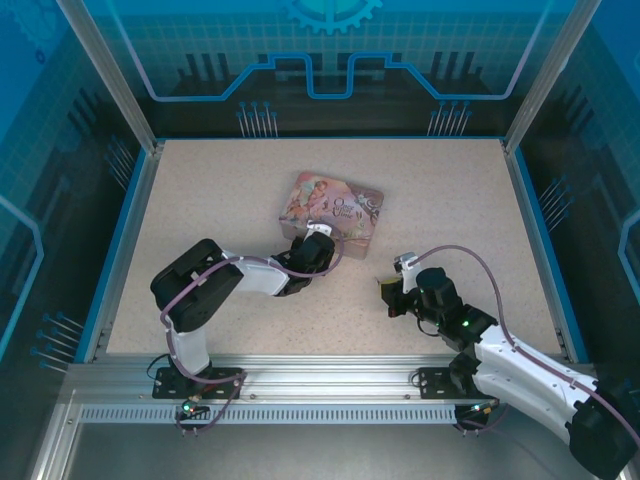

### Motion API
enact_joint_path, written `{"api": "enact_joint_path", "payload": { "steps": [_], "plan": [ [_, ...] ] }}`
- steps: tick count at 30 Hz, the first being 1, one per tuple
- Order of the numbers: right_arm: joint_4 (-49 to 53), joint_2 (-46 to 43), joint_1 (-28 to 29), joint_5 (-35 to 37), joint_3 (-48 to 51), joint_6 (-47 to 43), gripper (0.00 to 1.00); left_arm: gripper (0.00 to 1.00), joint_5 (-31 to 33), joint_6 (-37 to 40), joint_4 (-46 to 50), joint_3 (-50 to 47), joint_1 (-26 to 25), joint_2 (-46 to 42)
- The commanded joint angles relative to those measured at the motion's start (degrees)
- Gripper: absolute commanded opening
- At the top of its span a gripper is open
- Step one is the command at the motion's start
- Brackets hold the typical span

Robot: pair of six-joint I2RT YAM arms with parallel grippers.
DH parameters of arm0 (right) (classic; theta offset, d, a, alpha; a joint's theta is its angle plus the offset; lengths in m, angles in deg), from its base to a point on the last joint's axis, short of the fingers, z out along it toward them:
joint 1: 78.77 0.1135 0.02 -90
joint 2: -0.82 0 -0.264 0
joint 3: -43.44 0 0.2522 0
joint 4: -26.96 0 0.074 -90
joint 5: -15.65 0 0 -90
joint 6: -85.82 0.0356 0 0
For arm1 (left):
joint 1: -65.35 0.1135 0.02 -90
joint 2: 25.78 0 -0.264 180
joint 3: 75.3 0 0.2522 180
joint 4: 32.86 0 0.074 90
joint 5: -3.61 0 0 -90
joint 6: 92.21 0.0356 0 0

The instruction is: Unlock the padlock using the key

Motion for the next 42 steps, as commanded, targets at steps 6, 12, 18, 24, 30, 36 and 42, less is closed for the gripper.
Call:
{"api": "enact_joint_path", "payload": {
  "steps": [6, 12, 18, 24, 30, 36, 42],
  "plan": [
    [0.6, -0.8, -0.7, -1.1, 0.7, 0.2, 0.0, 0.41, 2.0, 1.0, -3.0, 2.0, -0.2, 1.4],
    [0.7, -0.9, -0.8, -1.1, 0.7, 0.2, 0.0, 0.31, 1.7, 0.3, -2.3, 2.0, -0.2, 0.9],
    [0.3, -0.6, -0.8, -1.4, 1.0, 0.2, 0.0, 0.28, 0.2, -2.2, 0.4, 2.2, -0.2, -0.8],
    [-1.4, 0.5, -0.7, -1.6, 1.7, 0.4, 0.0, 0.26, -3.5, -6.8, 5.8, 3.5, -0.1, -3.2],
    [-5.5, 4.4, -0.3, -2.9, 2.0, 0.8, 0.0, 0.23, -7.3, -12.0, 10.0, 4.5, -0.2, -5.2],
    [-10.7, 9.6, 1.9, -2.9, 1.4, 0.1, 0.0, 0.2, -9.2, -14.7, 12.4, 4.9, -0.2, -7.3],
    [-17.7, 16.8, 4.7, -1.9, 0.5, -1.3, 0.0, 0.18, -12.2, -17.8, 13.6, 5.1, -0.2, -9.0]
  ]
}}
